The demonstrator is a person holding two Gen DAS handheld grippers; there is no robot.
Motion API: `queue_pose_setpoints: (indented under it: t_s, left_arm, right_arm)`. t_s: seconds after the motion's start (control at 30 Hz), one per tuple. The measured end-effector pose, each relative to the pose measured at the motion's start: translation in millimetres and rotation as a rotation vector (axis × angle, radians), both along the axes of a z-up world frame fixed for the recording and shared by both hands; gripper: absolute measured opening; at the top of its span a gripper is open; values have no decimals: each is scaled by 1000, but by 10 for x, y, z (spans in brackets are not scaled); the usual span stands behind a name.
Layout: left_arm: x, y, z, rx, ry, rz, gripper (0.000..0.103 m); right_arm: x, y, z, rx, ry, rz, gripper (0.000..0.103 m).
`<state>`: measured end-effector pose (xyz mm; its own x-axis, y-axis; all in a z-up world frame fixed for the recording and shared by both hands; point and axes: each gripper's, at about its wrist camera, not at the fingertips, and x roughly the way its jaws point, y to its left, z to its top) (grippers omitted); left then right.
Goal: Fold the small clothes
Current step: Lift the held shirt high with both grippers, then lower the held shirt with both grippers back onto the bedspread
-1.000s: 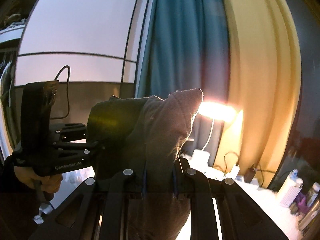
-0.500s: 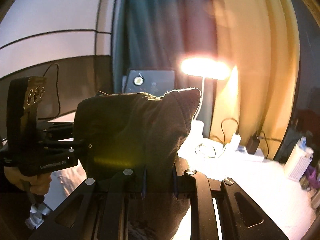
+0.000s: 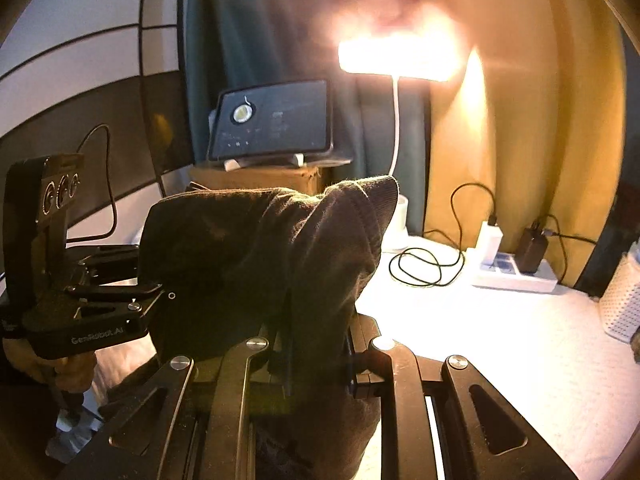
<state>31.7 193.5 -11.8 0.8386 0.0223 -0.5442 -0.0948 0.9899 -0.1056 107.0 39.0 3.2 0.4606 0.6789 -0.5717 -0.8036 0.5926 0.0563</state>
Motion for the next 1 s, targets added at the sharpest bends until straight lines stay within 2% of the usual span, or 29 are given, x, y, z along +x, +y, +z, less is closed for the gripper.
queue_pose_setpoints:
  t_s: [0.23,0.57,0.77,0.9,0.97,1.0]
  left_arm:
    - [178,162,-154,-26,50,14,21]
    - [510,505,-561,-141,158,47,21]
    - [712,608,-811,-145,230,70,22]
    - [778,673,-890,-171,256,76,22]
    - [789,717,-914,-196,264,79,22]
    - [790,725,-912,-203,267,80,22]
  right_arm:
    - [321,210,-264,-19,61,1,19]
    - [747,520,-760,-85,165,-10,19]
    - [963,675,-1095,-149,239,-29,19]
    - [1062,662,-1225,-161,265,-48,34]
    - [1139,616,-1275,-160,272,-77,50]
    - [1173,588,-1294,-158,274,-96,63]
